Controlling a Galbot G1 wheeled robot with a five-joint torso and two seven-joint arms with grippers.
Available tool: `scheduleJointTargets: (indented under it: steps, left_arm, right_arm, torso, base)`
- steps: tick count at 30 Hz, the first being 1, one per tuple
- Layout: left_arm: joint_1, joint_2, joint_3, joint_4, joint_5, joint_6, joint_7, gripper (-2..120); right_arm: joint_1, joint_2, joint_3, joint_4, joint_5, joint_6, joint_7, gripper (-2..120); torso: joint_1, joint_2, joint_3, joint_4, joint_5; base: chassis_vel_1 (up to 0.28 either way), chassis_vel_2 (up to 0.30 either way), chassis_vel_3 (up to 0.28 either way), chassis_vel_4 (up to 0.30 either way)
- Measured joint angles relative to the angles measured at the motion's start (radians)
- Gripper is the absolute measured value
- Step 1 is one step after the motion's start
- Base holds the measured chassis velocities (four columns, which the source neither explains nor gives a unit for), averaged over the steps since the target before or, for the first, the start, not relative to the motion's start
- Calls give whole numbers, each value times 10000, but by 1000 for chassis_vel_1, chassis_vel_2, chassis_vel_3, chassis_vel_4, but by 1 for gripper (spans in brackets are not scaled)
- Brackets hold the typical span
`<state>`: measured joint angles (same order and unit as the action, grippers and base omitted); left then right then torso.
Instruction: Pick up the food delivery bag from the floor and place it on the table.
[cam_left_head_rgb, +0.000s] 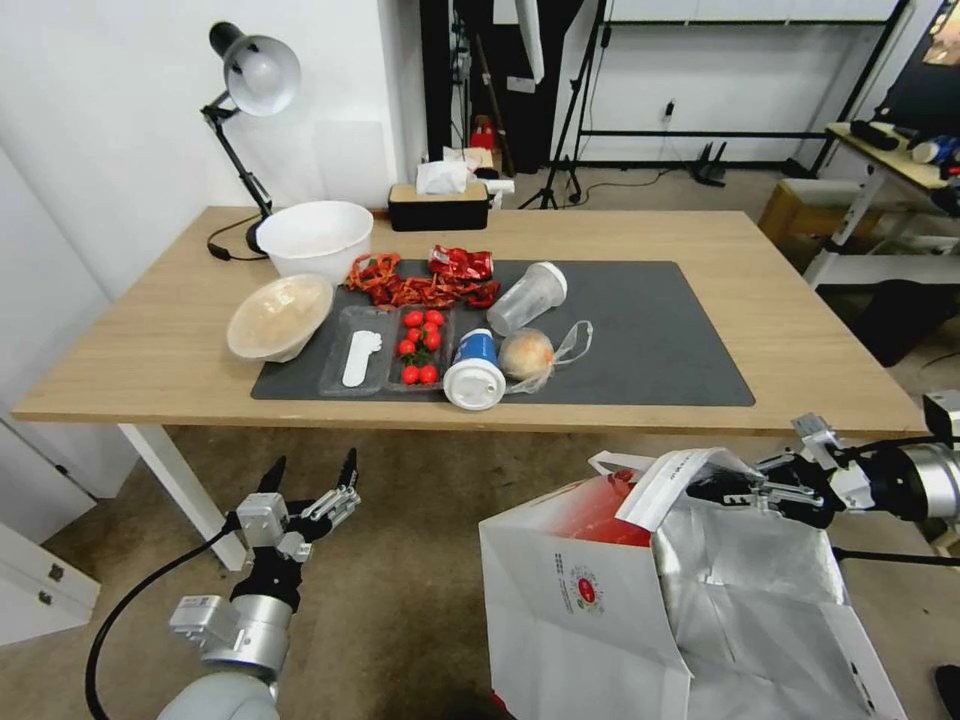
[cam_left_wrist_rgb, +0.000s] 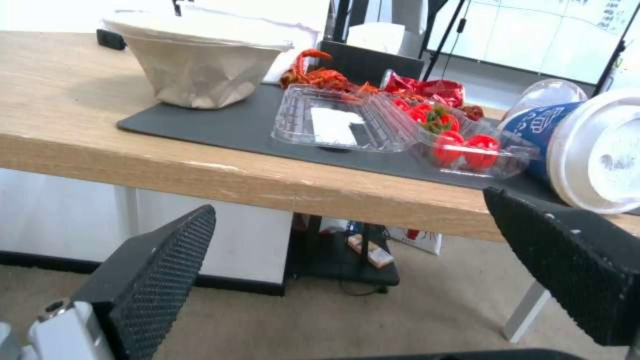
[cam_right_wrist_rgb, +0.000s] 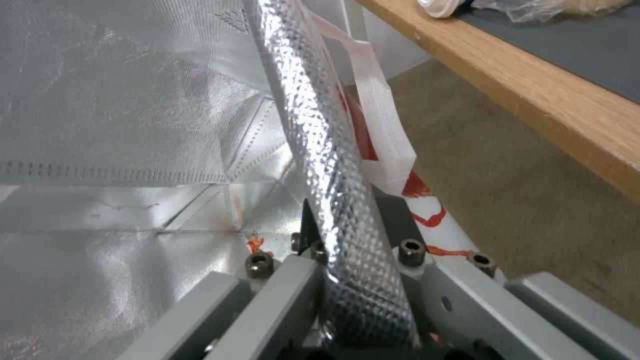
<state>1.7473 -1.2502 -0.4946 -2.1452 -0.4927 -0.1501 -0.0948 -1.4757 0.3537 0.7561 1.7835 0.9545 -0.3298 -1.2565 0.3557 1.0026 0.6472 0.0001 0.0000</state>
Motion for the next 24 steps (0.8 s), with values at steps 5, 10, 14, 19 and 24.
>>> scheduleJointTargets:
  steps: [5, 10, 14, 19, 24]
  left_arm:
    - [-14, 8, 6, 28, -12, -8, 1, 100]
    - [-19, 13, 18, 36, -13, -35, 1, 100]
    - [-13, 20, 17, 54, -13, -74, 1, 100]
    - [5, 13, 16, 55, -12, -121, 1, 100]
    - [65, -30, 21, 54, 25, -174, 30, 100]
  right_arm:
    - [9, -17, -11, -29, 0, 5, 0, 0]
    - [28, -53, -18, -48, 2, 9, 0, 0]
    - [18, -64, -5, -48, 7, 10, -67, 0]
    - [-3, -112, 54, -48, 53, 10, -163, 0]
    - [1, -323, 161, -56, 300, -5, -226, 0]
  torso:
    - [-1, -5, -3, 0, -1]
    - [-16, -40, -23, 0, -1]
    - [-25, -58, -33, 0, 0]
    - [-31, -71, -41, -1, 0]
    - [-38, -87, -50, 0, 0]
  base:
    - [0, 0, 0, 0]
    - [0, 0, 0, 0]
    - [0, 0, 0, 0]
    - [0, 0, 0, 0]
    - [0, 0, 0, 0]
